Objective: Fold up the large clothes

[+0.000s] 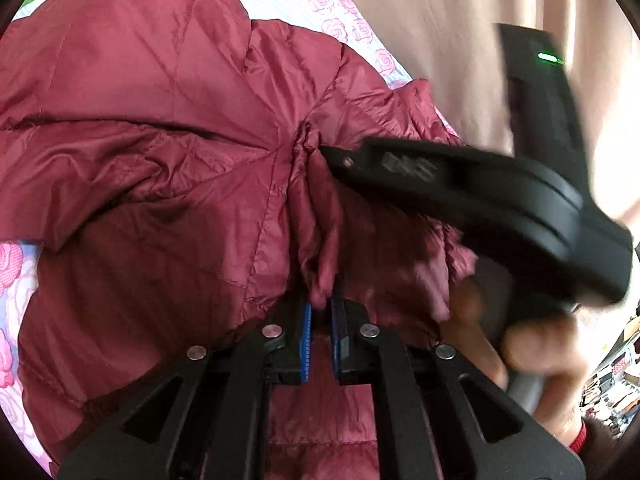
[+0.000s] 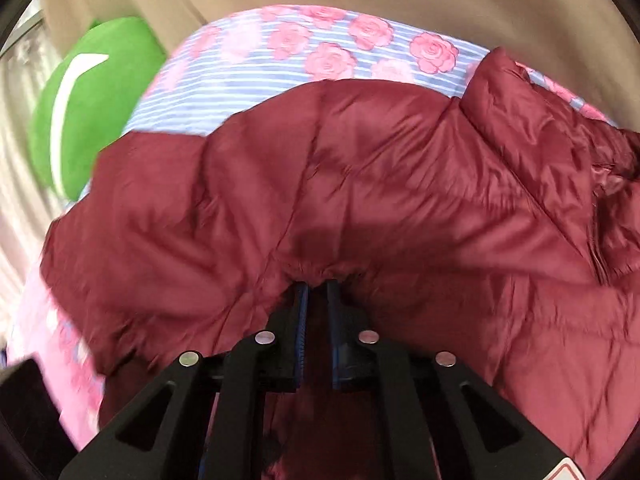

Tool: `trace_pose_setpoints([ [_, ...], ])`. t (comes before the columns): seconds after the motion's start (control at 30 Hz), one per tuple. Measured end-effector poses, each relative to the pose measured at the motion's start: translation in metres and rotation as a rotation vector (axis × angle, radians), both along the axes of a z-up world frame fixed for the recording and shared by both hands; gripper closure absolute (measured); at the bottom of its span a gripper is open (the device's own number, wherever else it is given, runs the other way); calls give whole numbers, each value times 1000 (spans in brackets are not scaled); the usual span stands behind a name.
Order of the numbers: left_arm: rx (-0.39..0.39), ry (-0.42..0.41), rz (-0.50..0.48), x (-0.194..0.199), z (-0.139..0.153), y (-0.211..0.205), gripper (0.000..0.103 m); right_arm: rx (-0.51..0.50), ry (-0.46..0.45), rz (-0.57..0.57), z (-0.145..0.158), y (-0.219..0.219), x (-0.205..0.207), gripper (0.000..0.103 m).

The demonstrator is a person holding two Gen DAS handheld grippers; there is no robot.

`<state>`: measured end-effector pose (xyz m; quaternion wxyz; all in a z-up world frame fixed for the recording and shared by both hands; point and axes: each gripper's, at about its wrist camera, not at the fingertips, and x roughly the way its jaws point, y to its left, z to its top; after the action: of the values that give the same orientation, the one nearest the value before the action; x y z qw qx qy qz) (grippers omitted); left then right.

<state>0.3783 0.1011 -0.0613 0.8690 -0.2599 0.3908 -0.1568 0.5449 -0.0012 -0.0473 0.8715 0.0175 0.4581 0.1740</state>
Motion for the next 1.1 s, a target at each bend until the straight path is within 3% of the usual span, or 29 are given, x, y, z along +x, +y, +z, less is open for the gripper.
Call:
trace_pose_setpoints([
  [0.13,-14,2,-2,2,-1,0,96,104,17,-51,7,-15,1,98],
  [0.27,-22,2,-5,2,-2,2,96,166,-58,-52,34,-63,-43,93],
  [0.37,-29,5,-7,5,-4,2,96,137,-89,-125,35,-127,-82,93],
  [0.53,-30,4,-7,6,-5,3,96,-27,-88,-368,5,-264,-151,98],
  [0.63,-42,3,-9,4,-4,5,95,-2,-51,-493,-5,-326,-180,101],
  [0.67,-50,7,-17,3,-4,8,95,9,-39,-522,-6,-340,-190,100],
  [0.73,-39,27,-23,-2,-1,16,93,-37,-42,-578,-3,-346,-206,88],
  [0.87,-35,-6,74,-32,27,80,77,-31,-89,-550,13,-333,-254,82],
  [0.93,-16,-29,173,-46,41,124,49,2,-98,-519,15,-324,-273,74],
  [1.1,13,14,528,-73,48,279,39,57,-118,-423,13,-269,-320,64],
])
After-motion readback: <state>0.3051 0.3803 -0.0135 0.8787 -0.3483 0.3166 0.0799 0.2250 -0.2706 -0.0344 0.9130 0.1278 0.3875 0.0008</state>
